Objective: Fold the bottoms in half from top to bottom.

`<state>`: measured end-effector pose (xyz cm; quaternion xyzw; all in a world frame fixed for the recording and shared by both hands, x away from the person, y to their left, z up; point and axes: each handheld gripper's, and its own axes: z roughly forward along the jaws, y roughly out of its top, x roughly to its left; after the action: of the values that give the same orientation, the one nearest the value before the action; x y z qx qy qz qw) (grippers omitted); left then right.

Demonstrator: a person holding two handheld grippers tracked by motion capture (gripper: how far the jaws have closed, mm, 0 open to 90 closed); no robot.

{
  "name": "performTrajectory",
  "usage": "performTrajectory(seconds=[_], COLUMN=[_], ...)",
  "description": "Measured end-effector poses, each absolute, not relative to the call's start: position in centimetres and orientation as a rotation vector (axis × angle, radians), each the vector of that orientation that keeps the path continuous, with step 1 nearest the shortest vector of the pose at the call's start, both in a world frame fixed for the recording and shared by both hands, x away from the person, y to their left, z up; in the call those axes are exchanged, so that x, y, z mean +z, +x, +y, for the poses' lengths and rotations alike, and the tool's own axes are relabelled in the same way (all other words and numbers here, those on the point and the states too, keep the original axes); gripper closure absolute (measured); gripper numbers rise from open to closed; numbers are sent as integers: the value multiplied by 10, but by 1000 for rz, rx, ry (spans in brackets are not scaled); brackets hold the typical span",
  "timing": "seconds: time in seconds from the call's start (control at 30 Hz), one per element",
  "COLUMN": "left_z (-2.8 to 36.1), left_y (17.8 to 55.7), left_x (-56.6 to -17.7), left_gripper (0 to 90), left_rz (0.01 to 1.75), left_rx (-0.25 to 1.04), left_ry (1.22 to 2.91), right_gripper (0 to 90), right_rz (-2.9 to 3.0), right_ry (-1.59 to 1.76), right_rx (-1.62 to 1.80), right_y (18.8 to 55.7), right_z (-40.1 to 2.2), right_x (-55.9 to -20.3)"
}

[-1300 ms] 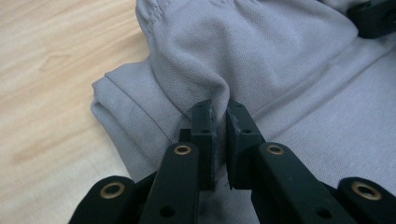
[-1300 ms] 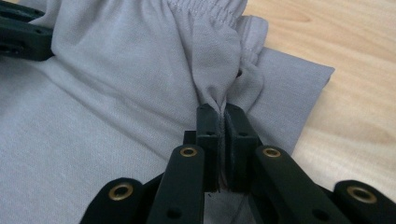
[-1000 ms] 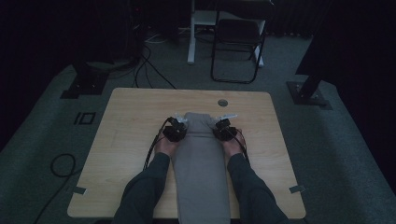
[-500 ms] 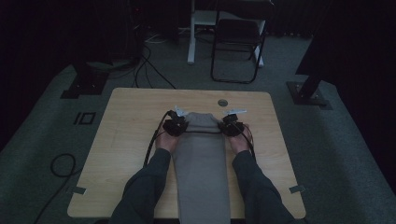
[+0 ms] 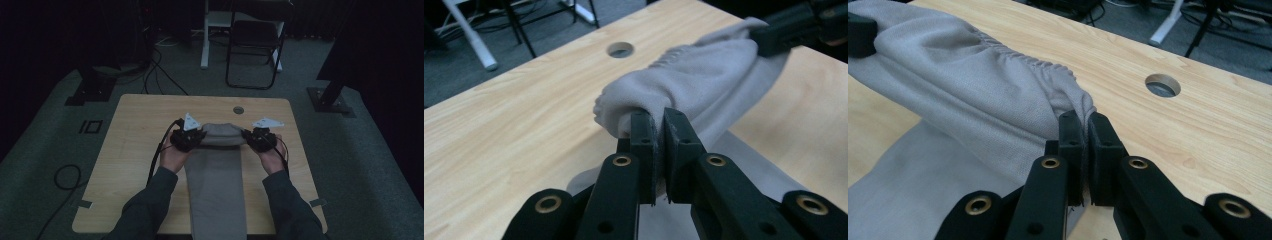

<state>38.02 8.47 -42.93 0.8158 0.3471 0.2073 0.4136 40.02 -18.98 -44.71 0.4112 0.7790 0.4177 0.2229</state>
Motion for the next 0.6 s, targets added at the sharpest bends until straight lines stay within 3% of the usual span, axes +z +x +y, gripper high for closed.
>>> performTrajectory(seconds=[0.3,0.33,0.6], left_z=[90,91,90], left_y=[348,342,330], left_x=[-463,-481,-528], left_gripper=[841,841,839], left_rz=[863,879,904], left_rx=[464,435,383], left_ry=[2145,2183,2303], right_gripper=[873,874,874], right_rz=[2271,2271,2437], right_ry=[1080,1080,1107], right_rx=[1130,1130,1016], right_y=[360,360,334], right_z=[-191,-191,-179], right_x=[-471,-471,-532])
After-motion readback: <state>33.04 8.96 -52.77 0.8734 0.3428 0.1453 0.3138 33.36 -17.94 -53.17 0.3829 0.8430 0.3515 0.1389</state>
